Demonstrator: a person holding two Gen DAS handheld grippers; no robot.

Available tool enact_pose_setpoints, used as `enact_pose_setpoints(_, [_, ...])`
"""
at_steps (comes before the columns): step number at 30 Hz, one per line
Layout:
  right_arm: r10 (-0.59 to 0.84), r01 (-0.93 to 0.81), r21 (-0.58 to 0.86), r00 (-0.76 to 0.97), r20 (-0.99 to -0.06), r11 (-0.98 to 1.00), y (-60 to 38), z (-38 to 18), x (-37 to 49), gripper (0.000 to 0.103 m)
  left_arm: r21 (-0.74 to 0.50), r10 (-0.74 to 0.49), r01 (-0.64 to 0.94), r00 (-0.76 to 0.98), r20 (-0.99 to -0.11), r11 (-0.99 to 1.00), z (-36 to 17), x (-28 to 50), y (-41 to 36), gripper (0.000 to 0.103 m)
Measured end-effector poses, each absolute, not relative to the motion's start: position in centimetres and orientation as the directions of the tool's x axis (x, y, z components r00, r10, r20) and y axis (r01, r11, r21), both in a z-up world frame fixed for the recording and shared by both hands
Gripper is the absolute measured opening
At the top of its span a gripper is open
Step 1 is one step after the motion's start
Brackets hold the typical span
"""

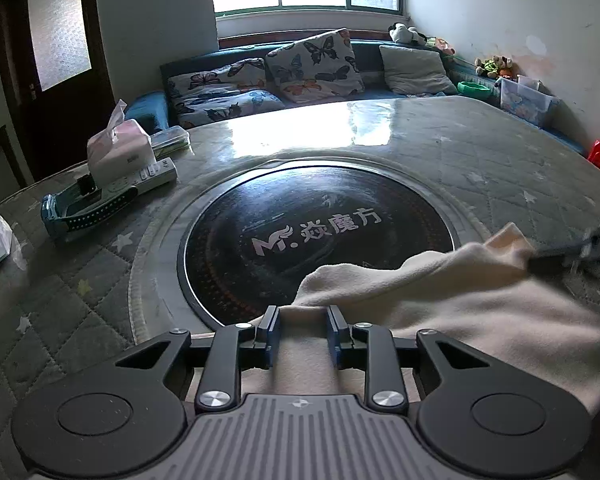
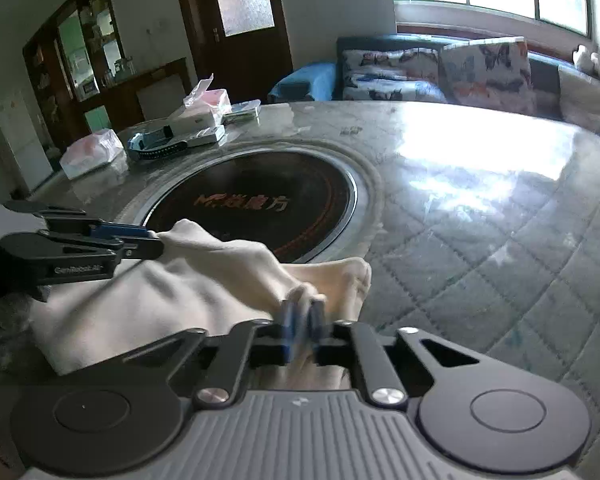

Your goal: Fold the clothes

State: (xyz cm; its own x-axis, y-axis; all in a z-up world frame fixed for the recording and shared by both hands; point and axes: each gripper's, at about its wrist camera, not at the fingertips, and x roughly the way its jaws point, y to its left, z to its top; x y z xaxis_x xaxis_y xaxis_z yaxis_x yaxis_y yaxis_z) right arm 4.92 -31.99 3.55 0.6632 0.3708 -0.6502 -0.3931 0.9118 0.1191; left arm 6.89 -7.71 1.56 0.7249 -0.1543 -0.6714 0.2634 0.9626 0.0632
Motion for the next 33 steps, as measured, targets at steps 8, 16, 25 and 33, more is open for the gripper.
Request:
enact_pose_setpoints(8, [0.318, -0.377, 0.05, 0.693, -0.647, 0.925, -31.4, 2.8, 6.4, 0.005, 0.079, -0.14, 0.253, 0.74, -0.658, 0.964, 1.4, 6.6, -7.6, 0.033])
enact_pose_setpoints(16, [0.363, -0.4, 0.079, 0.709, -0.604, 0.913, -31.2, 4.7, 6.3, 0.009, 0.079, -0.17, 0.28, 0.757, -0.631, 0.957, 3.0, 6.0, -9.0, 0.032])
enact_pose_setpoints(25, [0.415, -0.49, 0.084, 0.619, -0.666, 0.867, -26.6, 3.0, 9.6, 0.009, 0.059, -0.177, 0.286, 0.729, -0.662, 0.957, 1.6, 8.3, -10.4, 0.033])
enact_pose_setpoints(33, [0.424, -0.488, 0.088, 0.638, -0.643, 0.868, -28.7, 4.8, 7.8, 0.009, 0.067, -0.232, 0.345, 0.75, -0.62, 0.936, 3.2, 5.0, -10.5, 0.032])
